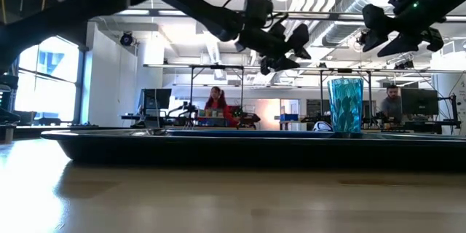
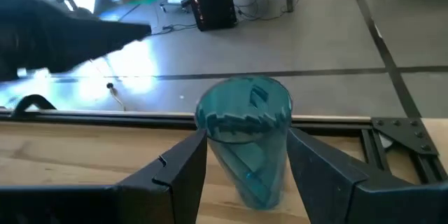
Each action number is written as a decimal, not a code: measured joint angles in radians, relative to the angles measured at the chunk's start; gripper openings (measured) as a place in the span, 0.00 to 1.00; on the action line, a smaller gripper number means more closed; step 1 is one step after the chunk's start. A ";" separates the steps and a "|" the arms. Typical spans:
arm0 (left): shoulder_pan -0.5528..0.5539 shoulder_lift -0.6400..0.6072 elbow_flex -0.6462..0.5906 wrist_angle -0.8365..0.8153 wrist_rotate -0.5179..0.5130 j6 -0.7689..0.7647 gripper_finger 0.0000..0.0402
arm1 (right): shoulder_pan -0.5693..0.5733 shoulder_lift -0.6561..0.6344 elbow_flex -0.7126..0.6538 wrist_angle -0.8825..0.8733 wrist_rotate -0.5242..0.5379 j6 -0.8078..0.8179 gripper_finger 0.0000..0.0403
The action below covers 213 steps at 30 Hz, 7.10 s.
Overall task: Pick and place plate/cup/fork/spoon on tray
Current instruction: Put the blue cup to the top right of the blue plate on the black tray, then return to Home Position
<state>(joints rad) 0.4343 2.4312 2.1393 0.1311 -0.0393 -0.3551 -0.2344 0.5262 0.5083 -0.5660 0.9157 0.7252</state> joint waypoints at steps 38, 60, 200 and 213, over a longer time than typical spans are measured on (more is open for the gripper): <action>-0.082 0.050 0.208 -0.365 0.124 0.260 0.51 | -0.089 0.009 0.001 -0.016 -0.051 -0.060 0.47; -0.116 -0.015 0.189 -0.686 0.106 0.377 0.39 | -0.540 0.312 0.234 0.033 -0.386 -0.300 0.47; -0.208 -1.244 -1.452 0.093 0.107 0.461 0.36 | -0.095 0.761 0.655 -0.467 -0.915 -0.373 0.36; -0.181 -1.560 -1.747 0.505 0.109 0.430 0.36 | 0.170 0.638 0.654 0.061 -0.707 -0.502 0.23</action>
<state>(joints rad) 0.2535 0.8708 0.3922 0.6362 0.0701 0.0746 -0.0646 1.1645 1.1625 -0.5053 0.2085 0.2235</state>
